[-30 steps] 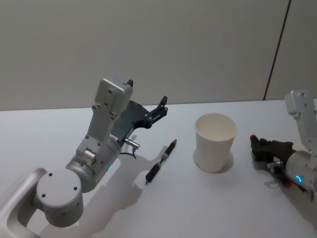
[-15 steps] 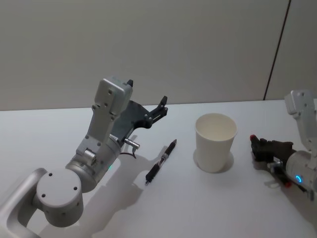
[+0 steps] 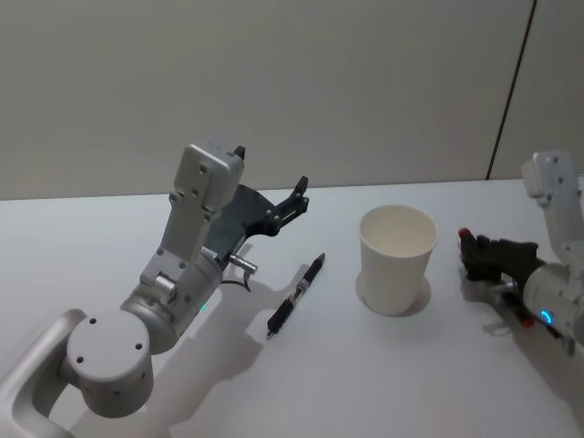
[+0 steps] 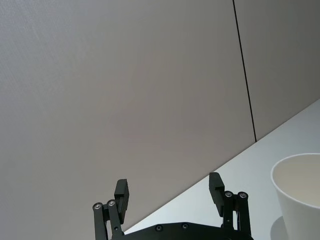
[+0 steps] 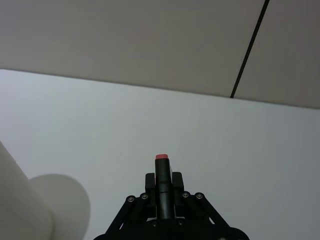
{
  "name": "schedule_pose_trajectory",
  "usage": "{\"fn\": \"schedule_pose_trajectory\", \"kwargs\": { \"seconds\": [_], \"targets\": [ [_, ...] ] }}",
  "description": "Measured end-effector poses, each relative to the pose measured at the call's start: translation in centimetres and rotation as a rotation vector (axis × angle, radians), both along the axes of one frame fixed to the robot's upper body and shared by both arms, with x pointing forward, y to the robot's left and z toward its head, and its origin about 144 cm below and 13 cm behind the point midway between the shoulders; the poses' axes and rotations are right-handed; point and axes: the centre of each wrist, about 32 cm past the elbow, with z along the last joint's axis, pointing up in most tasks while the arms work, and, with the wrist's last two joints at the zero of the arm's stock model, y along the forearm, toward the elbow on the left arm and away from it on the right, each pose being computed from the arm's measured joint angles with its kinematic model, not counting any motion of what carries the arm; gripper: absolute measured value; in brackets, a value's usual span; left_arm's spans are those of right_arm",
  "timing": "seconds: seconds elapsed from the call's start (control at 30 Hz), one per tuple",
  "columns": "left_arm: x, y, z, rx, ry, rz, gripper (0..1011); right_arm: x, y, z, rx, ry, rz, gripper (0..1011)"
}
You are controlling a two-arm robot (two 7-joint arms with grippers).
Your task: Place the pen into the pen holder.
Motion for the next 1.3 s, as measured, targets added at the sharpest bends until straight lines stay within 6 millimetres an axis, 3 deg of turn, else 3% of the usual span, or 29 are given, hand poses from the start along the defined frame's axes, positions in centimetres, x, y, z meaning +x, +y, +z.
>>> {"fn": "schedule_pose_trajectory", "kwargs": {
  "seconds": [1.3],
  "targets": [
    [0.0, 0.0, 0.0, 0.000, 0.000, 0.000, 1001, 1.1, 0.7, 6.5, -0.037, -0.593, -0.086, 185]
  ]
}}
